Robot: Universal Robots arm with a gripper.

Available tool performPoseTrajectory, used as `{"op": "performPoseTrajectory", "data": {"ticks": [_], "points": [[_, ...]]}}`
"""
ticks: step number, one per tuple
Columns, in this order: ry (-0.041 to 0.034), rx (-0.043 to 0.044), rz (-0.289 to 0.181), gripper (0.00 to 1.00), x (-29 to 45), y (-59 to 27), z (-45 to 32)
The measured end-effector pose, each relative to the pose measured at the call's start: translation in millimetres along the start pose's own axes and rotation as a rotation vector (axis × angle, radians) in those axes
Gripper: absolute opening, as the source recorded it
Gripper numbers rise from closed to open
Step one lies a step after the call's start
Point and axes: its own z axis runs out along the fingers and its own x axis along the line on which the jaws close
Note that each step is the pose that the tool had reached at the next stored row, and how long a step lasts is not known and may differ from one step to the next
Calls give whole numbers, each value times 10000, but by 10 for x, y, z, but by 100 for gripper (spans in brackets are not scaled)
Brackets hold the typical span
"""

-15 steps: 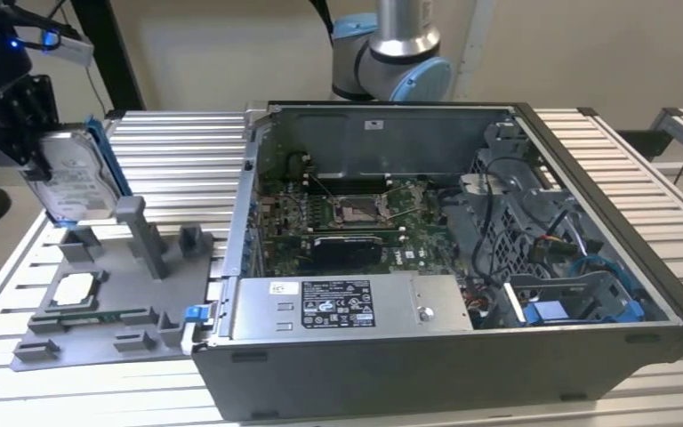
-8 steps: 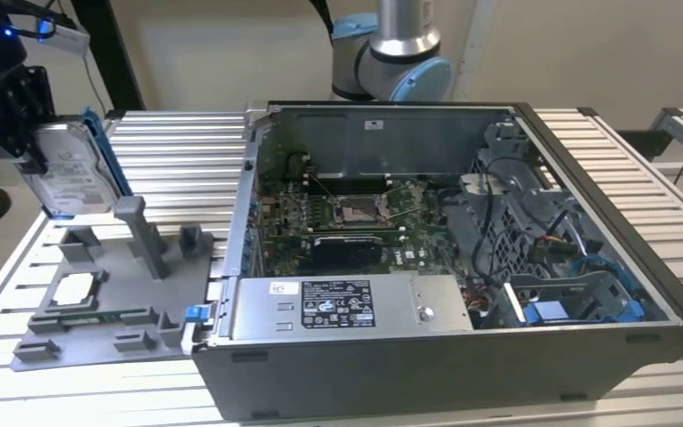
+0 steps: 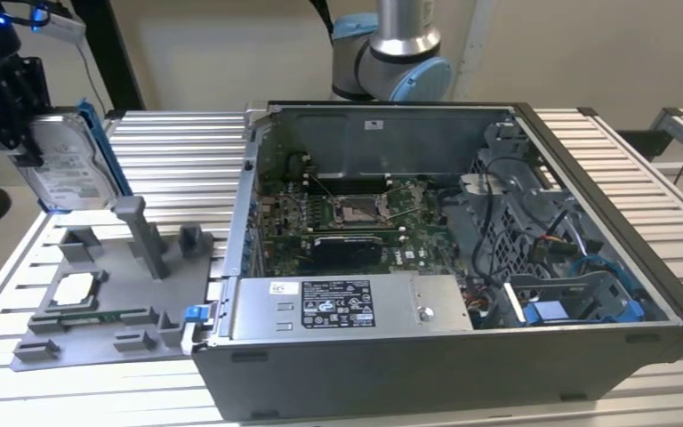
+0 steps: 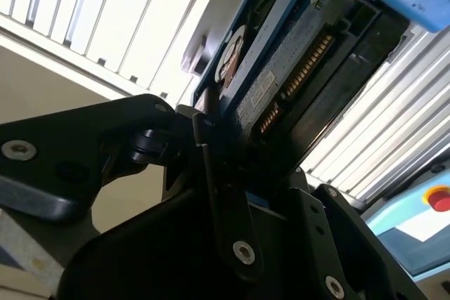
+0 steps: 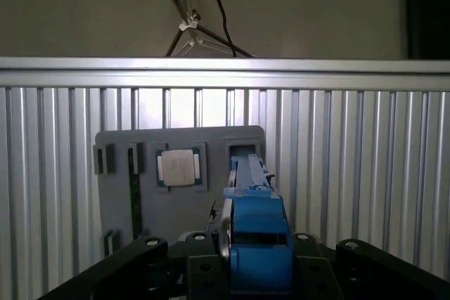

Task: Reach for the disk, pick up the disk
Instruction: 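Pick up the disk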

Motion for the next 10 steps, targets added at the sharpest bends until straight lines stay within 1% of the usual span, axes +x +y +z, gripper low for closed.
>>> {"op": "performPoseTrajectory", "data": {"ticks": [10], "points": [[1, -1, 0, 0, 1, 3, -142]]}}
